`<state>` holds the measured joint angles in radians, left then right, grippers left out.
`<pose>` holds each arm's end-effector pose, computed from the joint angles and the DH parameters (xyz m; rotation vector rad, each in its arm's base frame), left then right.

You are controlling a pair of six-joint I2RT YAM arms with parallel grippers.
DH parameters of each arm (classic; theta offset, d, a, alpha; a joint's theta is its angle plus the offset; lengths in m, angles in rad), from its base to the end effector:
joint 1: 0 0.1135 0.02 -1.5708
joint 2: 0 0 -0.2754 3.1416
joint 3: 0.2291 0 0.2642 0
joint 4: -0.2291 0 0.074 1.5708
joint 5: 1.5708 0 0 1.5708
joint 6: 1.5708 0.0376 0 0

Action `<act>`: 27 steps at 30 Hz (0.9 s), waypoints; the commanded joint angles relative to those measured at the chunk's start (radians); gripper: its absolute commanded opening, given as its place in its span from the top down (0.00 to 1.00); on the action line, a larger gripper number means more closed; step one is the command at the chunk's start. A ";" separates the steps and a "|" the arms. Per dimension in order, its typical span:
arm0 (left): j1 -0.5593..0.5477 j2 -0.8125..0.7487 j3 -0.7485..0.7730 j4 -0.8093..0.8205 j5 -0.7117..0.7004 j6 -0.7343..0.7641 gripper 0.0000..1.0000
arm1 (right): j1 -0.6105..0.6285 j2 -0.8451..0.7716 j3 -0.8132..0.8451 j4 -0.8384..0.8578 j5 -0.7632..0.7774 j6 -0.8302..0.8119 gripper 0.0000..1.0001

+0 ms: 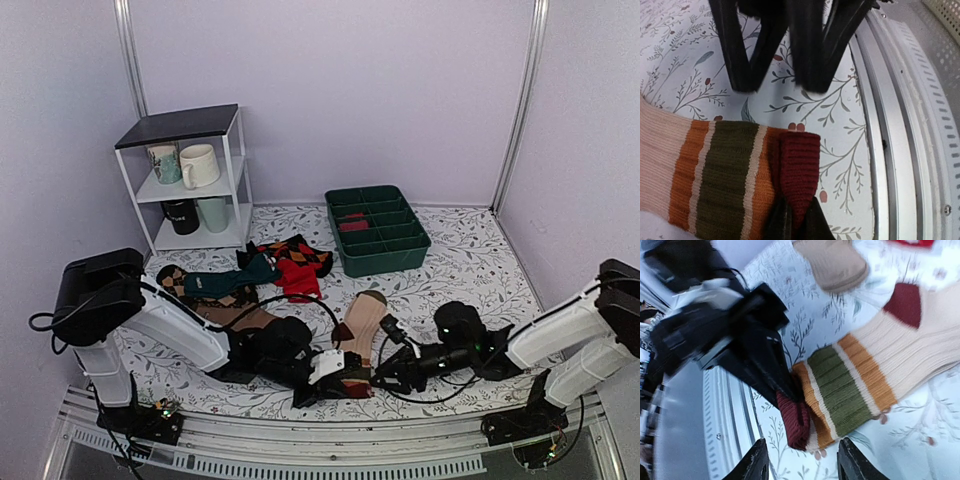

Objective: Roll the socks
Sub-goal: Roll a pair of socks at the center of the board.

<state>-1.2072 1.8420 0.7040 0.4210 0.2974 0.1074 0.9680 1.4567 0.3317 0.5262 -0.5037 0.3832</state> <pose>0.1103 -0.3208 0.0982 1.6060 1.8115 -0.8827 0.1223 0.2097 0.1206 -0.9934 2.1806 1.2611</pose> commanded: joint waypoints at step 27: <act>0.073 0.159 0.015 -0.258 0.199 -0.085 1.00 | 0.350 0.028 0.002 0.024 0.451 -0.642 0.57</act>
<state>-1.1316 1.9182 0.7715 0.4015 0.5381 0.0319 1.3090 1.4677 0.3374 0.6025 -0.0757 -0.2882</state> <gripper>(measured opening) 0.044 0.442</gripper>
